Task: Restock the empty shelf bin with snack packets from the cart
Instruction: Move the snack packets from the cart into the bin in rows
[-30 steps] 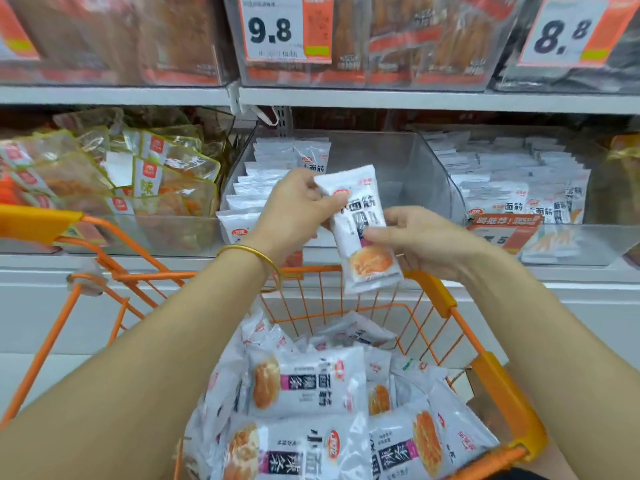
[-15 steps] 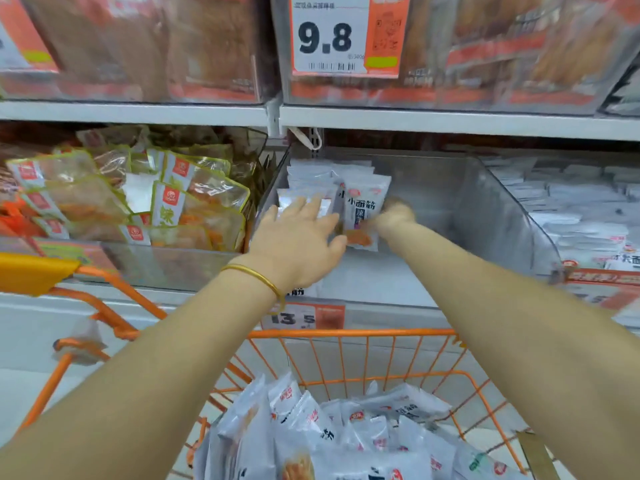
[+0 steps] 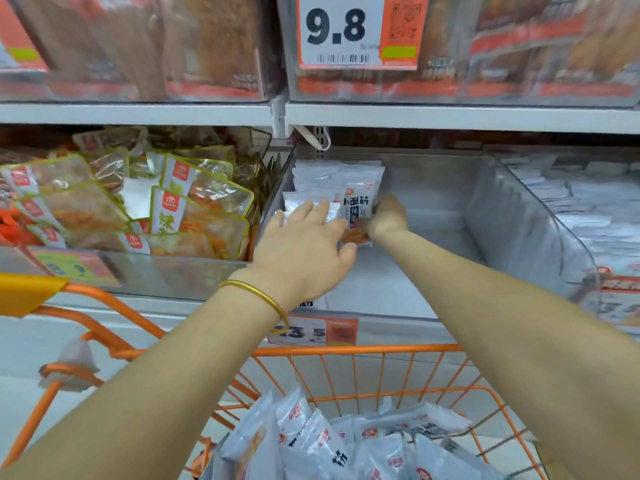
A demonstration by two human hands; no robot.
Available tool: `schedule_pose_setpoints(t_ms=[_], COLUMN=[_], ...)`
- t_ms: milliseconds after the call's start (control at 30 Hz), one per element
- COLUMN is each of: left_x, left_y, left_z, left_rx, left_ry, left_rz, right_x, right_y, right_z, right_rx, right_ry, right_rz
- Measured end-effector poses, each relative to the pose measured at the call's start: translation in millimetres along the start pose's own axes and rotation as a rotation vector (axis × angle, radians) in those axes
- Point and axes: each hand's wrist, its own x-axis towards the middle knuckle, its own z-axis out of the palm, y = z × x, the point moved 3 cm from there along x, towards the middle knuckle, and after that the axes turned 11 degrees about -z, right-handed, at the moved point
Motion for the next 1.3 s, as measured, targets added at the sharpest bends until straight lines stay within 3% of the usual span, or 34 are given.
schedule_pose_setpoints(t_ms=[200,333,467,533,600,733,833,933,1000,1100,1200,1300], left_x=[-3.4,-14.5,-32.5,-41.0,-48.6,-62.1,-72.9,-80.3,-84.6,-89.1,-92.3,-90.1], left_y=[-0.4,1.5,12.9,22.3,30.2,44.1,53.5,56.3,57.0,56.3,54.0,56.9], left_z=[-2.8,-7.5,-15.7,-16.1,-14.2,-8.7,-3.4,0.1,1.2,3.0,6.2,4.6], left_rx=[-0.037,-0.060,-0.155,-0.144,-0.148,-0.178,-0.257,-0.365,-0.414,-0.507,-0.696,-0.772], left_ry=[0.067,0.182,0.342,0.351,0.338,0.271,0.227,0.164,0.048,-0.201,-0.485,-0.526], left_rz=[0.021,0.045,0.183,0.210,0.203,0.190,0.214,0.250,0.260,0.205,0.106,0.099], right_x=[-7.7,-26.4,-82.3,-128.2,-174.1,-232.7,-256.1,-262.6,-260.3,-246.8,-227.3,-213.5], right_y=[-5.8,-20.7,-49.0,-55.7,-47.0,-2.1,10.9,11.1,8.6,1.5,-4.7,-11.8], right_z=[-8.2,-32.0,-88.3,-115.8,-128.9,-113.2,-93.9,-84.7,-90.3,-113.0,-135.5,-148.5], right_rx=[-0.069,-0.136,0.149,0.235,0.175,-0.216,-0.211,-0.232,-0.102,0.166,0.241,0.313], right_ry=[-0.056,-0.069,-0.014,-0.155,-0.402,-0.848,-0.987,-0.983,-0.932,-0.744,-0.584,-0.486], right_rz=[0.035,-0.065,-0.231,-0.297,-0.277,-0.236,-0.230,-0.310,-0.253,-0.163,-0.162,-0.173])
